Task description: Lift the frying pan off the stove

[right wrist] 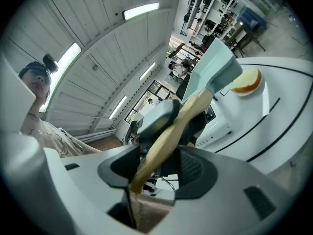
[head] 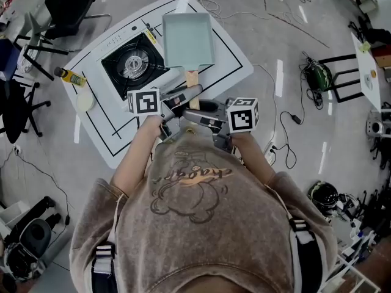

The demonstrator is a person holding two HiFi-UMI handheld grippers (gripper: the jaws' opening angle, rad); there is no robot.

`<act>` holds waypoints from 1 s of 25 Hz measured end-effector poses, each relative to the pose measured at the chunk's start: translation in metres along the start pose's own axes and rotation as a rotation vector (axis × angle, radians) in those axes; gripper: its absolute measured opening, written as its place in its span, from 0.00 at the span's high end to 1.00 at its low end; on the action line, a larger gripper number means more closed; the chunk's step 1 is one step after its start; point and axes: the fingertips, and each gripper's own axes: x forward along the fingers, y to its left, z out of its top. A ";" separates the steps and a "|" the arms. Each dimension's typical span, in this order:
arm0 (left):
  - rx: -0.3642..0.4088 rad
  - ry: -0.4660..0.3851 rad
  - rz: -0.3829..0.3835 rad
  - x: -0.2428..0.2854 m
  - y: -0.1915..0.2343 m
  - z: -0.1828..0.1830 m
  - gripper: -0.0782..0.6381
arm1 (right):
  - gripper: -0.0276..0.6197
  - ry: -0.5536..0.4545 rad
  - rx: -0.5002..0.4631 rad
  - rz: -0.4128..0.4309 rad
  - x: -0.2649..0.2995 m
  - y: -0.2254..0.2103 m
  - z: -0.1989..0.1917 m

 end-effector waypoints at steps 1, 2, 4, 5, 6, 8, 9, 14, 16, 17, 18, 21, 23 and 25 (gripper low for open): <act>-0.001 0.006 -0.005 0.003 -0.001 -0.002 0.63 | 0.63 -0.005 0.000 -0.005 -0.003 -0.001 0.000; -0.001 0.013 -0.010 0.006 -0.001 -0.004 0.63 | 0.62 -0.010 0.000 -0.012 -0.005 -0.001 -0.001; -0.004 0.028 -0.018 0.011 -0.002 -0.009 0.63 | 0.62 -0.021 0.004 -0.023 -0.011 -0.002 -0.003; -0.006 0.035 -0.022 0.013 -0.002 -0.012 0.63 | 0.62 -0.026 0.007 -0.028 -0.013 -0.003 -0.005; -0.008 0.041 -0.026 0.014 -0.002 -0.014 0.63 | 0.62 -0.031 0.009 -0.032 -0.015 -0.003 -0.006; -0.009 0.052 -0.034 0.017 -0.002 -0.018 0.63 | 0.62 -0.039 0.010 -0.040 -0.019 -0.004 -0.008; -0.010 0.057 -0.038 0.019 -0.002 -0.020 0.63 | 0.62 -0.043 0.011 -0.045 -0.021 -0.004 -0.010; -0.017 0.082 -0.052 0.028 -0.002 -0.032 0.63 | 0.62 -0.063 0.024 -0.063 -0.031 -0.006 -0.016; -0.019 0.095 -0.053 0.031 -0.002 -0.037 0.63 | 0.62 -0.072 0.030 -0.067 -0.034 -0.007 -0.019; -0.021 0.101 -0.054 0.032 -0.002 -0.039 0.63 | 0.62 -0.077 0.033 -0.068 -0.036 -0.008 -0.020; -0.022 0.106 -0.056 0.033 -0.001 -0.040 0.63 | 0.62 -0.080 0.036 -0.070 -0.037 -0.009 -0.021; -0.020 0.116 -0.061 0.035 0.000 -0.043 0.63 | 0.62 -0.087 0.036 -0.075 -0.039 -0.011 -0.023; -0.019 0.120 -0.065 0.036 0.001 -0.044 0.63 | 0.62 -0.091 0.035 -0.076 -0.039 -0.012 -0.024; -0.021 0.123 -0.068 0.036 0.003 -0.046 0.63 | 0.62 -0.095 0.037 -0.077 -0.040 -0.013 -0.025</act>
